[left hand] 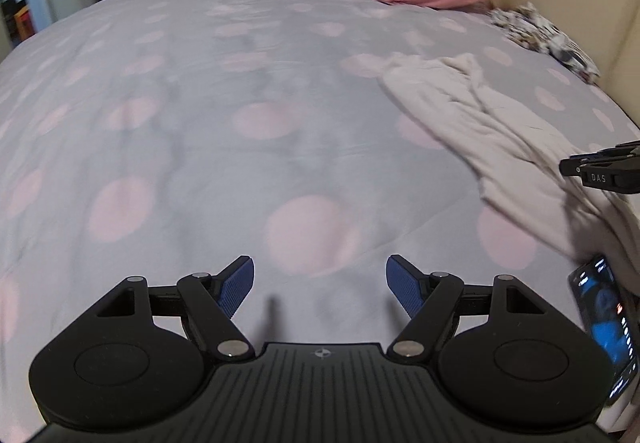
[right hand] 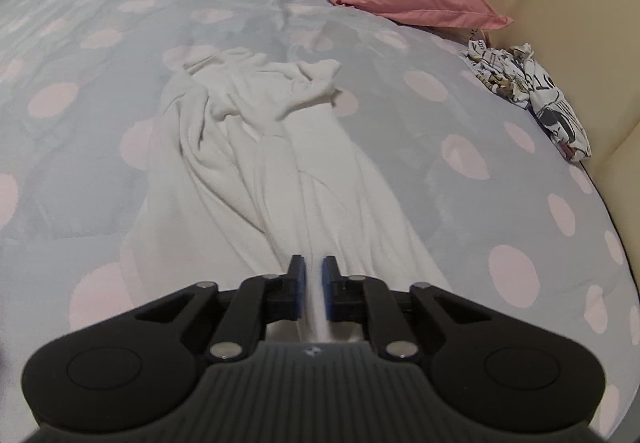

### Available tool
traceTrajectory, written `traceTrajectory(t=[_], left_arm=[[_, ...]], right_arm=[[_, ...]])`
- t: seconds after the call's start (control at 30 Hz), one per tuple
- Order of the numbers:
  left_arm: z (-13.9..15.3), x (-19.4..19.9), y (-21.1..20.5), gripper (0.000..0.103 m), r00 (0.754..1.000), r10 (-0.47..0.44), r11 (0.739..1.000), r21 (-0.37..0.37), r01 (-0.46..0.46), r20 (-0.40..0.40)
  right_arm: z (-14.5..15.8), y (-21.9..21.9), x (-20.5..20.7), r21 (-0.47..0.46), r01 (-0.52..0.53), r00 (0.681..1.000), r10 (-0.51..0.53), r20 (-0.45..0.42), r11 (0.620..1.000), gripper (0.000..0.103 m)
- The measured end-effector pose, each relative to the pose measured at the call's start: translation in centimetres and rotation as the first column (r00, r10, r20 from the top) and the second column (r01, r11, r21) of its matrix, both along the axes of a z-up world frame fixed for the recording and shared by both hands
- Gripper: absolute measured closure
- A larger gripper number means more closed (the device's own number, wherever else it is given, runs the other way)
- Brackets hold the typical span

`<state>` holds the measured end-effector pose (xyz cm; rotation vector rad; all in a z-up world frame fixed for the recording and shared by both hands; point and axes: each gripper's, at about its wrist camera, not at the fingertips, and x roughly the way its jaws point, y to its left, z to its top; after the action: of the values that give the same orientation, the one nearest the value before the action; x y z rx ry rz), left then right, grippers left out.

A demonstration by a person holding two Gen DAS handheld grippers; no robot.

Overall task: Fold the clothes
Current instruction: 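Move both tools toward the crumpled white garment on the bed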

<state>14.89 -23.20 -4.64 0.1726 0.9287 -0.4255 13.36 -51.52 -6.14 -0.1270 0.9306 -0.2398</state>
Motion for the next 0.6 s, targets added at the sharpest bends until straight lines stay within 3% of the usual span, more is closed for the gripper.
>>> traceTrajectory(t=[0.3,0.6], left_arm=[[-0.9,3.0,-7.0,0.031,0.997,-0.075,0.997,-0.011,0.075,0.007],[-1.5,5.1,-11.0,0.030,0.994,-0.107,0.993,-0.046,0.106,-0.009]], right_arm=[[1.2,-2.1,-0.6,0.052,0.034,0.997,-0.037,0.063,0.998,0.097],[1.3,-2.9,-0.7,0.061,0.033,0.996,-0.038,0.079,0.998,0.097]])
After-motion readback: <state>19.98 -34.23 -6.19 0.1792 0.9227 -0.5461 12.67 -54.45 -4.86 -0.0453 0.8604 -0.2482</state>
